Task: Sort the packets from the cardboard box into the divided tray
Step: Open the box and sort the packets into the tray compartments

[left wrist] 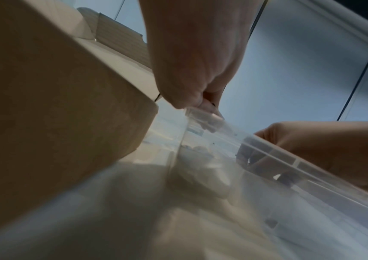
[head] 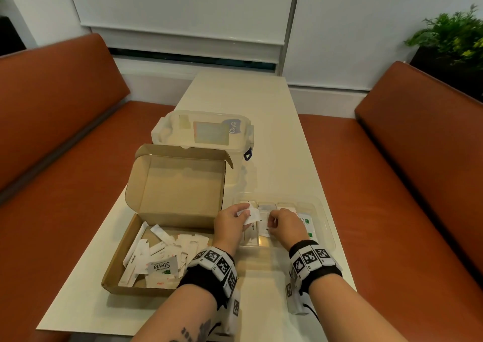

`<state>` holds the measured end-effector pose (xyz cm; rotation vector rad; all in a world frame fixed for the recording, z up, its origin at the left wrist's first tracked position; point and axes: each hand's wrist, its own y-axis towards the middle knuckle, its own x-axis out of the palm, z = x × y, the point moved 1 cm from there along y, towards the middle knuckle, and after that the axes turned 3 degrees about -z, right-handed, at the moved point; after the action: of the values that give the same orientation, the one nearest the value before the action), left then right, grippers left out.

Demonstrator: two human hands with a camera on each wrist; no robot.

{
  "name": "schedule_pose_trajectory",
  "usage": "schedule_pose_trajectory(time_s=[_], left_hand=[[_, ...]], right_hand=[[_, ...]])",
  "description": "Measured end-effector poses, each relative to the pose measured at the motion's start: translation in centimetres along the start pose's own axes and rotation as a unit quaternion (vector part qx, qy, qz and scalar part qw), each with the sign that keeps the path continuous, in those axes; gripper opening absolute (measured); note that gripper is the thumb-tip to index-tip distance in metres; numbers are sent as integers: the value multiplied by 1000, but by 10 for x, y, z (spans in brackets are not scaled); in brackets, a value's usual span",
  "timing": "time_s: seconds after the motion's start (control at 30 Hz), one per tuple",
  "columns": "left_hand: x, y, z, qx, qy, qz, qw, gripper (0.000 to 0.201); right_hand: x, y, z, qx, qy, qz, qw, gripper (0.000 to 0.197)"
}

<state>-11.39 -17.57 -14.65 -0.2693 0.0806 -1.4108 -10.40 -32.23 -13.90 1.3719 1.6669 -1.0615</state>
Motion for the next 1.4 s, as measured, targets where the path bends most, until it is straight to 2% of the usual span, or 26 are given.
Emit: schedule_pose_trajectory(time_s=[0.23, 0.3, 0.33, 0.4, 0.47, 0.6, 0.67, 0.8, 0.87, 1.07, 1.23, 1.4], left_hand=[[1, -2, 2, 0, 0, -10, 1000, 25], [1, -2, 3, 2, 4, -10, 1000, 25], [1, -3, 3, 3, 4, -10, 1000, 24], [1, -2, 4, 4, 2, -13, 1000, 24], [2, -2, 4, 3, -4, -20, 1000, 24], [2, -3, 6, -1, -57, -34, 998, 20], [1, -5, 8, -16, -90, -34, 995, 13], [4, -8, 12, -55, -109, -51, 991, 32], [4, -9, 13, -64, -117, -60, 989, 36], [6, -8, 14, -41, -93, -51, 993, 17], [4, -7, 9, 10, -49, -56, 997, 26], [5, -4, 7, 20, -58, -43, 997, 22]], right_hand=[[2, 1, -1, 9, -1, 7, 1000, 11], [-1, 0, -2, 11, 33, 33, 999, 5], [-2, -2, -4, 12, 70, 55, 996, 7], [-5, -4, -7, 14, 177, 81, 981, 25], [-8, -6, -14, 18, 273, 69, 959, 34], [-8, -8, -21, 25, 346, 24, 938, 28], [-8, -9, -19, 44, 398, 9, 916, 30], [-8, -12, -17, 78, 500, -25, 862, 32], [-10, -13, -15, 82, 523, -28, 848, 31], [-15, -14, -11, 58, 530, -13, 846, 19], [-20, -13, -8, 65, 539, -7, 840, 11], [-28, -13, -1, 56, 511, 38, 857, 3]])
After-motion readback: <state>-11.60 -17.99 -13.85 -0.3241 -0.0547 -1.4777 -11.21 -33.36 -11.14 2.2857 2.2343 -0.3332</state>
